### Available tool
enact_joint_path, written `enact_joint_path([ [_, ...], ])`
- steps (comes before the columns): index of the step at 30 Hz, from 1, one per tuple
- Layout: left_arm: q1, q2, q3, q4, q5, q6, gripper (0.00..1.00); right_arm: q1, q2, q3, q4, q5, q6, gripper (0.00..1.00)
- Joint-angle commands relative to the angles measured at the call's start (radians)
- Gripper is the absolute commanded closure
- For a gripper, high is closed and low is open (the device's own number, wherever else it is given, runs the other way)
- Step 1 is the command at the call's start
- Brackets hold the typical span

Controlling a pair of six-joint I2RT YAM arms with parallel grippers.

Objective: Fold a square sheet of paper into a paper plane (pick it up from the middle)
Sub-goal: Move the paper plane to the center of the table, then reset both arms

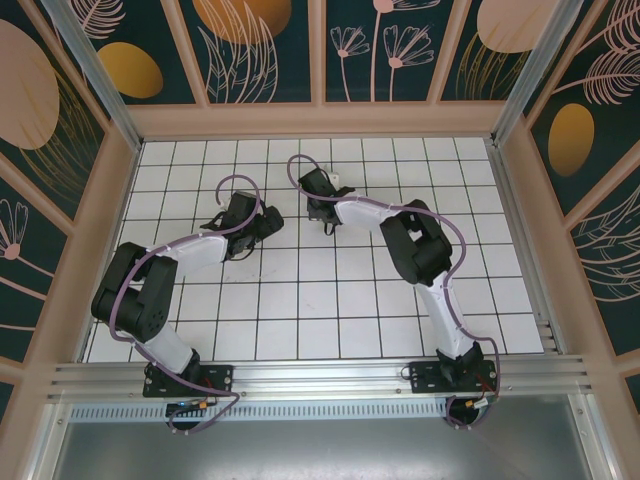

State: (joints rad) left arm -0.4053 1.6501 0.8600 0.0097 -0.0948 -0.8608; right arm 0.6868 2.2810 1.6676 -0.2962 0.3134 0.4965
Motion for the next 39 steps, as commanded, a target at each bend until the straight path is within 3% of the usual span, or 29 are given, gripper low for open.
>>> enact_joint_path([
  [1, 0.007, -0.023, -0.007, -0.024, -0.013, 0.021, 0.02, -0.001, 0.05, 0.025, -0.078, -0.02, 0.008, 0.84],
  [6, 0.007, -0.038, 0.002, -0.035, -0.022, 0.023, 0.01, 0.0, -0.027, 0.088, -0.118, -0.033, 0.007, 0.75],
  [12, 0.017, -0.079, 0.048, -0.08, -0.064, 0.052, 0.01, -0.008, -0.193, 0.097, -0.121, -0.062, 0.016, 0.52],
  [21, 0.074, -0.18, 0.107, -0.134, -0.208, 0.152, 0.01, -0.093, -0.551, -0.185, -0.001, 0.04, 0.0, 0.19],
  [24, 0.085, -0.23, 0.085, -0.114, -0.294, 0.225, 0.01, -0.148, -0.686, -0.326, 0.051, 0.114, -0.019, 0.01],
  [34, 0.15, -0.483, -0.238, 0.133, -0.747, 0.375, 0.02, -0.481, -0.968, -0.824, 0.305, 0.208, -0.101, 0.01],
  [37, 0.209, -0.536, -0.319, 0.179, -0.761, 0.388, 0.01, -0.587, -0.993, -0.959, 0.448, 0.156, -0.119, 0.01],
  [39, 0.218, -0.555, -0.413, 0.337, -0.746, 0.503, 0.02, -0.654, -0.989, -1.007, 0.503, 0.083, -0.127, 0.01],
])
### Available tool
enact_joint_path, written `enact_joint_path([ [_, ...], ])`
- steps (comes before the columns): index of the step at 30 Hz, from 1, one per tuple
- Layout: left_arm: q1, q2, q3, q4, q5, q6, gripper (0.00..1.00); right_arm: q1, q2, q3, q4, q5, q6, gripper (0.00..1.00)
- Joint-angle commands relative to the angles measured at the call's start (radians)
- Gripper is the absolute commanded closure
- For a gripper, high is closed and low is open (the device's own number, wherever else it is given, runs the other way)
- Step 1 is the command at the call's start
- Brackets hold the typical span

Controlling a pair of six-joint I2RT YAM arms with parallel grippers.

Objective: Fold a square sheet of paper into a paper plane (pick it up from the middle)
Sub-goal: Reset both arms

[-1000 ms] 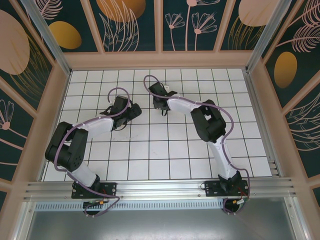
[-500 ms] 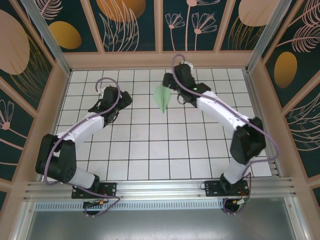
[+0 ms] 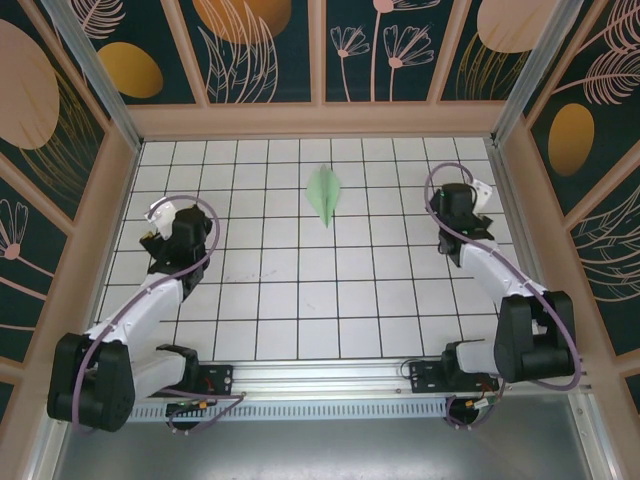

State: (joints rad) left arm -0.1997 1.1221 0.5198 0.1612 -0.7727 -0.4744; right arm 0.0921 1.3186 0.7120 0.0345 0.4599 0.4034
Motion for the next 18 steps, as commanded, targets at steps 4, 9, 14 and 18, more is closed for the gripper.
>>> enact_joint_path([
  [4, 0.022, -0.027, -0.183, 0.392, -0.01, 0.194, 0.02, -0.092, -0.005, -0.179, 0.378, -0.06, -0.138, 0.01],
  [9, 0.046, 0.059, -0.255, 0.636, 0.176, 0.303, 0.01, -0.093, 0.014, -0.313, 0.646, -0.096, -0.194, 0.01],
  [14, 0.057, 0.156, -0.303, 0.874, 0.341, 0.377, 0.01, -0.093, 0.056, -0.404, 0.894, -0.231, -0.29, 0.01],
  [18, 0.073, 0.222, -0.294, 0.955, 0.43, 0.416, 0.01, -0.094, 0.086, -0.421, 0.978, -0.27, -0.335, 0.01],
])
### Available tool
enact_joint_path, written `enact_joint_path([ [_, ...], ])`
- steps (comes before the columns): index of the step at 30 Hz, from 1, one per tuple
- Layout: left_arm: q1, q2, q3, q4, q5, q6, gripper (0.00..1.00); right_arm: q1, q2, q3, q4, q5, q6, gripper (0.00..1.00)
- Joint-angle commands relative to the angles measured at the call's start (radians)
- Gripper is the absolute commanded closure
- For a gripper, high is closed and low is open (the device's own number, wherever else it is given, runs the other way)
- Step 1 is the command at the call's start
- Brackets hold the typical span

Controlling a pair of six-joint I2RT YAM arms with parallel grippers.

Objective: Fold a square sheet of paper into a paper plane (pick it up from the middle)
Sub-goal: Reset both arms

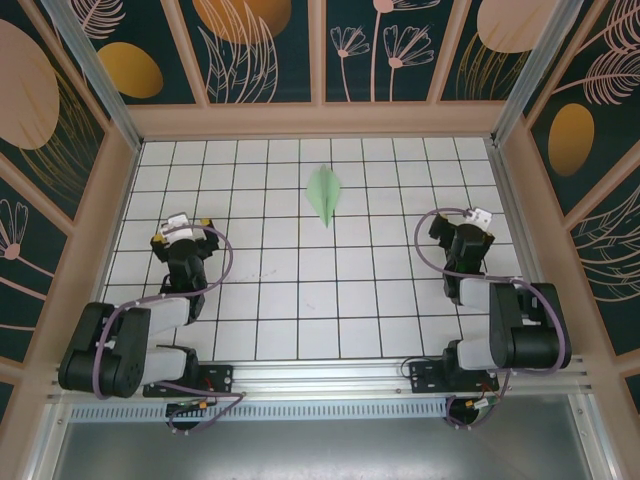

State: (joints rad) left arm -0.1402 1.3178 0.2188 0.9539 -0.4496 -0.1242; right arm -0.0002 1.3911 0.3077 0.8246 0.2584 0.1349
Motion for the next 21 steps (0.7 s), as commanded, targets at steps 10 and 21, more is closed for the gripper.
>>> enact_joint_path([
  [10, 0.072, 0.177, -0.013, 0.366, 0.155, 0.059, 0.02, -0.015, 0.116, -0.064, 0.373, -0.149, -0.092, 0.01],
  [21, 0.103, 0.208, -0.004, 0.367, 0.188, 0.035, 0.01, -0.017, 0.148, -0.097, 0.46, -0.137, -0.088, 0.01],
])
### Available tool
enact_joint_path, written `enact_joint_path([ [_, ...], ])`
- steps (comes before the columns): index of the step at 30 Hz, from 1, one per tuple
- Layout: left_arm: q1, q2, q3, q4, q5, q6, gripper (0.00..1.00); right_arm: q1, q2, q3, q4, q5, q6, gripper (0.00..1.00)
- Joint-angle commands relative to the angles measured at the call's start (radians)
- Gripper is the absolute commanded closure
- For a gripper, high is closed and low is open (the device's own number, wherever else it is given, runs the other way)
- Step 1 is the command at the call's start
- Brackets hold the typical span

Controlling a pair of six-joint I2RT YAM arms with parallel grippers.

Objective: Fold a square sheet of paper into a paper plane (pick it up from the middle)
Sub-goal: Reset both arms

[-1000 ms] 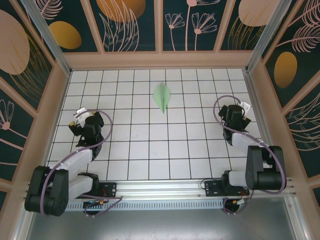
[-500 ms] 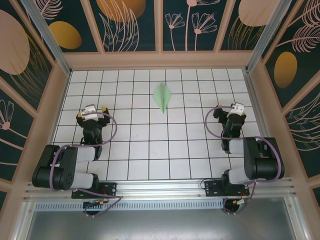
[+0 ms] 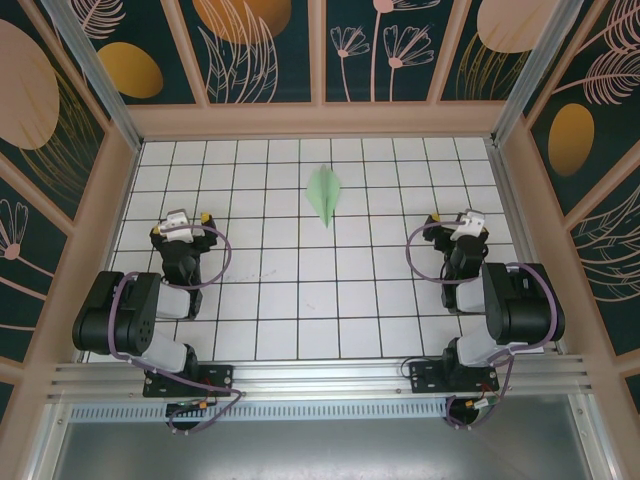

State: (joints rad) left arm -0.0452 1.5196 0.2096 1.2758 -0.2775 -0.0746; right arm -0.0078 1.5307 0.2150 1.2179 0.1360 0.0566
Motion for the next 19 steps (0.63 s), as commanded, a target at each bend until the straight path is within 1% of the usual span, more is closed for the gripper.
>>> enact_joint_path([
  [1, 0.008, 0.004, 0.001, 0.054, 0.013, -0.013, 0.02, -0.009, 0.009, -0.005, 0.067, -0.014, -0.011, 0.01],
  [18, 0.008, 0.008, 0.013, 0.036, 0.02, -0.013, 0.01, -0.008, 0.009, -0.006, 0.07, -0.016, -0.011, 0.01],
  [19, 0.009, 0.008, 0.009, 0.04, 0.02, -0.012, 0.01, -0.009, 0.009, -0.009, 0.075, -0.032, -0.016, 0.01],
])
